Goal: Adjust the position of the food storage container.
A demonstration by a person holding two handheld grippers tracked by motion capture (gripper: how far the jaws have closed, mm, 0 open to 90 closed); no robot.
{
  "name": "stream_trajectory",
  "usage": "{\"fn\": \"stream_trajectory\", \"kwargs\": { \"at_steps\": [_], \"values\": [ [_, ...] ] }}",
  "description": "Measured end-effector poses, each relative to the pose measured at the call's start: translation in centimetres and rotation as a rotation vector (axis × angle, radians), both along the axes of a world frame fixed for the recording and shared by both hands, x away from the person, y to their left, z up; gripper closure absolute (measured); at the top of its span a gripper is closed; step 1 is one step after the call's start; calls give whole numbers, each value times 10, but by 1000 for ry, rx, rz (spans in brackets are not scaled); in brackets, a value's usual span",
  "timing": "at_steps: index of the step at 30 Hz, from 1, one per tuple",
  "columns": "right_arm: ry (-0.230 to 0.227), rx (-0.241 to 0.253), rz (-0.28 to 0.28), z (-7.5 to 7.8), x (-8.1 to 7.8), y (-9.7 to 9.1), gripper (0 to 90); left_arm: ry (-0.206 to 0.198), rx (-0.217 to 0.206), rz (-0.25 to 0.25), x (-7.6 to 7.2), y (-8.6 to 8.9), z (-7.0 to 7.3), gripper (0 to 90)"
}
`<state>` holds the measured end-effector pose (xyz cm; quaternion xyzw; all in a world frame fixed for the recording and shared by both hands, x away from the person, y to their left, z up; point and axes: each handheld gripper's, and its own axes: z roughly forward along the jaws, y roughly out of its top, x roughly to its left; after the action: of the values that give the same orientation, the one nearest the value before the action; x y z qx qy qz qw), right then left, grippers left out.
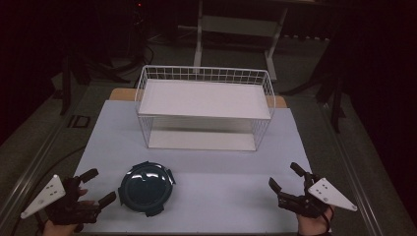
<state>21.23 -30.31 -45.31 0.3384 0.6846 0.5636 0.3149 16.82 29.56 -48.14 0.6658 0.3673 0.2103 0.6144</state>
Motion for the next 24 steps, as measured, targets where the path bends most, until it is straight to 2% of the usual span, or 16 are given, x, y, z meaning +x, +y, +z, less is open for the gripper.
{"fn": "stream_trajectory", "kwargs": {
  "at_steps": [8,12,17,20,24],
  "values": [
    [1,3,-1,1,0,0,127,-16,-1,-2,-2,1,6,3],
    [2,3,-2,1,0,1,127,-11,32,-21,0,-1,12,3],
    [-1,7,0,2,-1,1,127,-14,45,-42,-1,3,21,3],
    [-1,3,1,2,-1,2,127,3,76,-54,-1,7,24,3],
    [3,6,4,1,0,2,128,21,92,-63,-2,14,25,3]
  ]
}}
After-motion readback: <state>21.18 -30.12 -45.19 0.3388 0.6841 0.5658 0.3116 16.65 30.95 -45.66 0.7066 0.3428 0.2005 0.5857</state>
